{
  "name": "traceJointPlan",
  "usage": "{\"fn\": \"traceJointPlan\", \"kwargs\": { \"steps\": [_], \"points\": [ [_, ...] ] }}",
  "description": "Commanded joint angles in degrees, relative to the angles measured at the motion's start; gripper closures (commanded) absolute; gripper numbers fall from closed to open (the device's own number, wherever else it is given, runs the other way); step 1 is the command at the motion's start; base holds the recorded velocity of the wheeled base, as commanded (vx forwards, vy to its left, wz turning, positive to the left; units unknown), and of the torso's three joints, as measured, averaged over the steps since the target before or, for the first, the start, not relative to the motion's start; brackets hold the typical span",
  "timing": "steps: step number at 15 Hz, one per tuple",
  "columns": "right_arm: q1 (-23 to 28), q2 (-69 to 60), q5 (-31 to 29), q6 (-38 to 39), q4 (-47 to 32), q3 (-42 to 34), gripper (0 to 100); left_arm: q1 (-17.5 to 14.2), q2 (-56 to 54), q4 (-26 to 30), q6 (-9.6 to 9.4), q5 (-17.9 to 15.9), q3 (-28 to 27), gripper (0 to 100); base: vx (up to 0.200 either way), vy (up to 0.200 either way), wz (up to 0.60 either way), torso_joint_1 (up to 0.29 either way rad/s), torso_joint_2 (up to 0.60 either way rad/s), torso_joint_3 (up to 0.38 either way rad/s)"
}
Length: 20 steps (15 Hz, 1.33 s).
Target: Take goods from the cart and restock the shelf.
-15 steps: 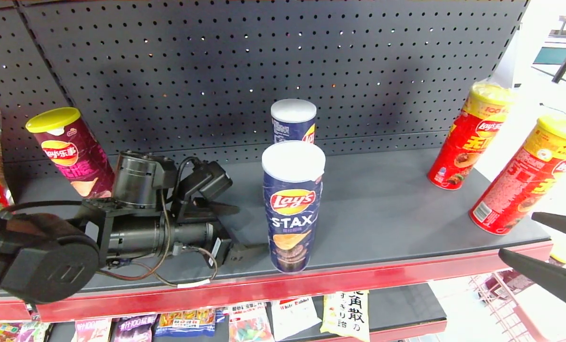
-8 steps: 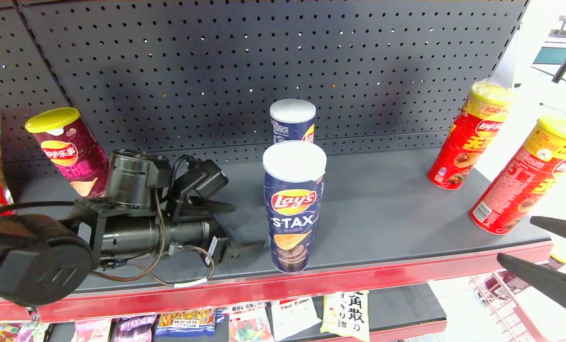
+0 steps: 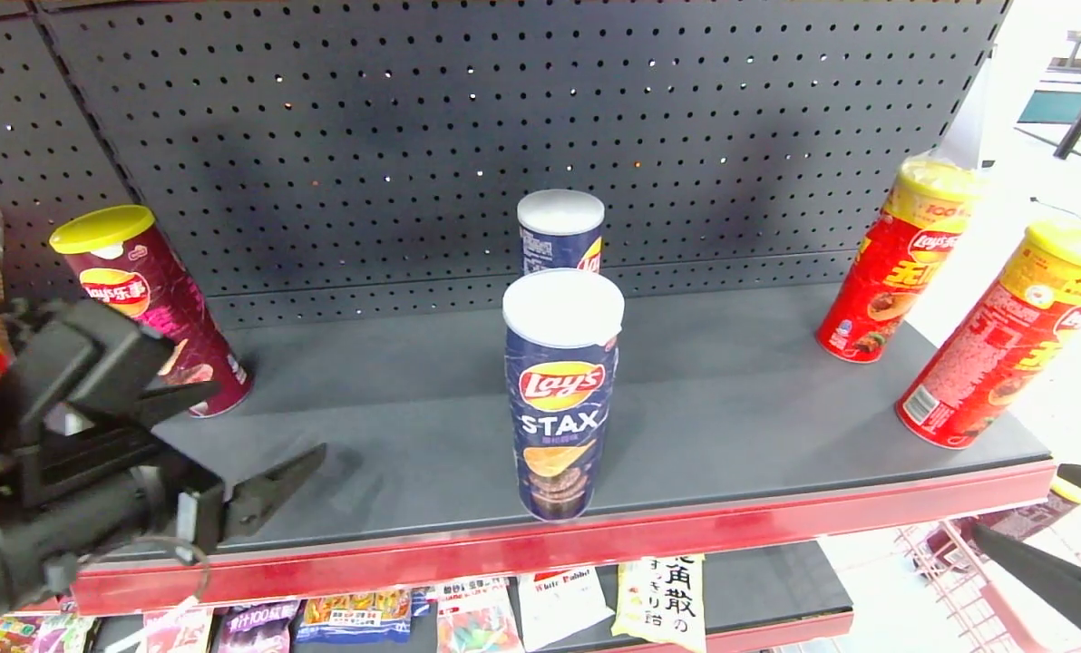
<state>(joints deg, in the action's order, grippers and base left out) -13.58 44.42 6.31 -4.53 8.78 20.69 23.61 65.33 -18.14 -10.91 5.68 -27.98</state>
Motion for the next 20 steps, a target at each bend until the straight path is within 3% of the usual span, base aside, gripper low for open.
{"fn": "traceJointPlan", "kwargs": {
  "steps": [1, 3, 6, 7, 10, 18, 20],
  "points": [
    [1.5, -1.9, -0.9, 0.1, 0.4, -0.1, 0, -1.8, -17.5, 4.7, 1.07, 7.4, 4.8, 0, 0.0, 0.0, 0.0, 0.0, 0.0, 0.0],
    [2.9, -1.5, -0.8, 0.0, 0.5, 0.1, 0, -3.7, -20.6, 4.8, 2.39, 9.1, 5.7, 0, 0.0, 0.0, 0.0, 0.0, 0.0, 0.0],
    [3.4, -2.2, -1.3, -0.2, 0.1, -0.4, 0, -8.6, -21.1, 4.6, -1.13, 9.3, 5.5, 0, 0.0, 0.0, 0.0, 0.0, 0.0, 0.0],
    [4.3, -2.5, -2.0, -0.2, 0.0, -0.8, 0, -9.8, -21.9, 4.6, -1.31, 9.3, 5.7, 0, 0.0, 0.0, 0.0, 0.0, 0.0, 0.0],
    [4.5, -2.9, -2.2, -0.7, 0.0, -1.6, 0, -10.2, -24.4, 4.8, -2.19, 9.2, 7.1, 0, 0.0, 0.0, 0.0, 0.0, 0.0, 0.0],
    [5.0, -3.4, -2.3, -1.4, 0.0, -2.4, 0, -10.4, -25.4, 4.9, -2.1, 9.5, 7.6, 0, -0.2, 0.0, 0.0, 0.002, 0.0, 0.002],
    [5.5, -3.5, -2.2, -1.4, 0.0, -2.4, 0, -11.9, -25.5, 4.9, -2.36, 9.4, 7.6, 0, -0.1, 0.0, 0.0, -0.004, 0.0, 0.004]
  ]
}}
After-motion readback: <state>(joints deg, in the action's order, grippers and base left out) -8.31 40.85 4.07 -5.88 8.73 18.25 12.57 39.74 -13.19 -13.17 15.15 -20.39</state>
